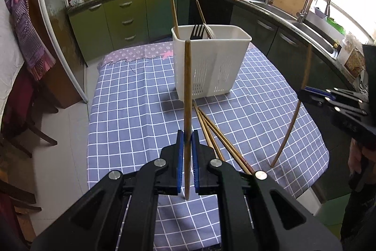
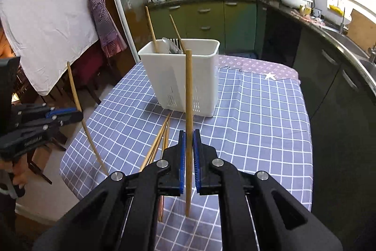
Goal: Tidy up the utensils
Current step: 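Grasp another chopstick with the left tool while the right tool grasps one and lifts it, then lower the chopstick into the white holder with the left tool while the right tool drops its chopstick in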
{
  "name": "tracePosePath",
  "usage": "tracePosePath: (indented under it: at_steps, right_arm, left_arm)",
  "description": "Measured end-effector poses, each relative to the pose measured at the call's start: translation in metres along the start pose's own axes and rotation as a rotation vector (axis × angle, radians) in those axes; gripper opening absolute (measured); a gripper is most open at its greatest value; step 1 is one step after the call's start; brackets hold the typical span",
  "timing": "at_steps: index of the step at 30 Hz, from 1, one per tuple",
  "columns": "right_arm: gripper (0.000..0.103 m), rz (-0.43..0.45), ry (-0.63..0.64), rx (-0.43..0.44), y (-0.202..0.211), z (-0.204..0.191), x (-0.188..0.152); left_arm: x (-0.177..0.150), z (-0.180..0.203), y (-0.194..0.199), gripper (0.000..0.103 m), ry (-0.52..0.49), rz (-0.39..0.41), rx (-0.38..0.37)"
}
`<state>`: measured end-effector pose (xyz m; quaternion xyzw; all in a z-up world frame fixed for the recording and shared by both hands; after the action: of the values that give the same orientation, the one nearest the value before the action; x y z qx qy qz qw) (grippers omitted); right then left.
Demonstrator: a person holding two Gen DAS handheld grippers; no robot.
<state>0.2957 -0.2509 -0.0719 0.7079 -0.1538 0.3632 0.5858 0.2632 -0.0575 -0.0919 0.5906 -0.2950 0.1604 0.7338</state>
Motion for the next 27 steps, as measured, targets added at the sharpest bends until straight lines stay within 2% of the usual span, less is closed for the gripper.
tracePosePath:
  at_steps: [11, 21, 27]
  right_arm:
    - [0.007, 0.051, -0.002, 0.003, 0.036, 0.003, -0.027]
    - [0.007, 0.053, -0.009, 0.006, 0.038, 0.003, -0.031]
    - [0.007, 0.052, -0.010, 0.005, 0.035, 0.002, -0.030]
  left_arm:
    - [-0.007, 0.004, 0.015, 0.007, -0.025, 0.019, 0.009]
    - [-0.003, 0.005, 0.023, 0.007, -0.029, 0.035, 0.010]
    - [0.016, 0.010, 0.030, 0.007, -0.036, 0.045, -0.005]
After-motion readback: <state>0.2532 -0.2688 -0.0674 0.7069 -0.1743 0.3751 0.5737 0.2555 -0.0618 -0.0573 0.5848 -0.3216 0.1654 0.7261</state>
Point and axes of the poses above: each gripper's, at about its wrist camera, not at the fingertips, and y roughly against the way its jaws point, z to its right, x to its top, the point moved 9 cm from there along -y, roughly the way its jaws point, and after that the axes turned 7 degrees about -x, right-handed, at the moved point
